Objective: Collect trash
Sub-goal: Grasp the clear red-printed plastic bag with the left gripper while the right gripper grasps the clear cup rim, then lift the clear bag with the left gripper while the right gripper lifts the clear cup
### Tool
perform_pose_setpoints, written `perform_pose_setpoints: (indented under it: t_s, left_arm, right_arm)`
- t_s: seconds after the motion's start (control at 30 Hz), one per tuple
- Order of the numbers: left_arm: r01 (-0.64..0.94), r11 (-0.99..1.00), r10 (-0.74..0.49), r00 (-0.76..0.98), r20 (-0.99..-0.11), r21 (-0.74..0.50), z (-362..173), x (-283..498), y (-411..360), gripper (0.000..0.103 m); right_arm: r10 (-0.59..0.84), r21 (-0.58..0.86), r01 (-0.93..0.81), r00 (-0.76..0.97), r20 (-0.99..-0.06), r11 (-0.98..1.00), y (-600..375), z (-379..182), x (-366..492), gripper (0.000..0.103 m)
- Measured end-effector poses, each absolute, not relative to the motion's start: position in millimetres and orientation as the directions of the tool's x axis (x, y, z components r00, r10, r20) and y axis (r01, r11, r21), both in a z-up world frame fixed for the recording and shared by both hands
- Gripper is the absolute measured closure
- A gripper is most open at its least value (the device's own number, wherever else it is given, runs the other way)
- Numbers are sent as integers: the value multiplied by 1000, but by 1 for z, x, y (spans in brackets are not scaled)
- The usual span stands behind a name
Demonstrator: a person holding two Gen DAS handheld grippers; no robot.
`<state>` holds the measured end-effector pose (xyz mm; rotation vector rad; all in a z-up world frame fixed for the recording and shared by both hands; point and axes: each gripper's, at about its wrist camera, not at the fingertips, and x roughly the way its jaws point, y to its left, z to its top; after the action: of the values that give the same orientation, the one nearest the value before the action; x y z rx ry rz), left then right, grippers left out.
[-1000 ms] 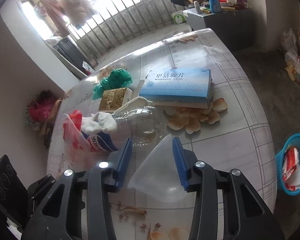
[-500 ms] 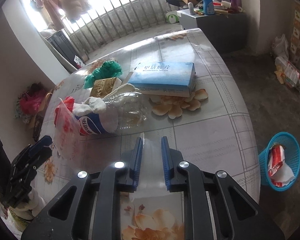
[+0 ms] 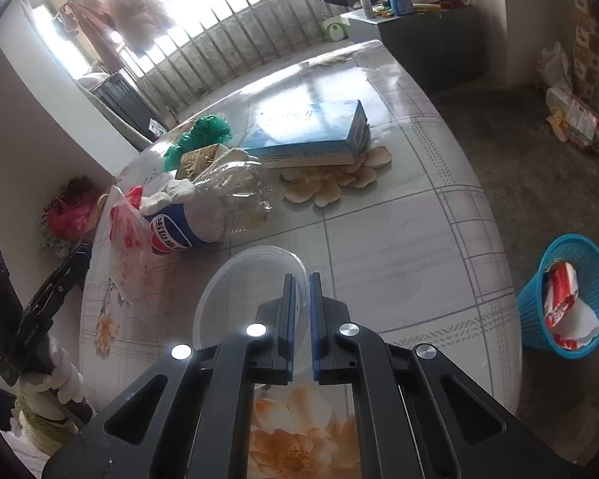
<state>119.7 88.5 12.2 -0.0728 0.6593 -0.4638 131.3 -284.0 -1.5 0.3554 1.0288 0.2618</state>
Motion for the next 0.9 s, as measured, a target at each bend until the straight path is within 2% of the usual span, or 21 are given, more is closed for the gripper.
perform_pose_setpoints:
  t_s: [0.2, 0.3, 0.47, 0.7, 0.9]
  left_arm:
    - [353, 914, -401, 701, -590, -202, 10, 124, 99, 67]
    - [310, 930, -362, 685, -632, -197, 2, 136, 106, 67]
    - [263, 931, -364, 637, -679, -252, -10, 162, 120, 67]
    - [282, 899, -437, 534, -724, -334, -23, 176, 120, 67]
    - [331, 803, -596, 423, -682, -496, -26, 160, 116, 67]
  right_arm:
    - [456, 478, -73, 455, -765, 875, -264, -12, 145, 98]
    - [487, 503, -90, 440, -755, 860, -254, -16, 150, 98]
    - [499, 508, -104, 433, -751, 855, -247, -17, 155, 98]
    - [498, 514, -87, 426, -755, 854, -251, -23, 155, 97]
    - [499, 520, -75, 424, -755, 851, -256, -25, 153, 97]
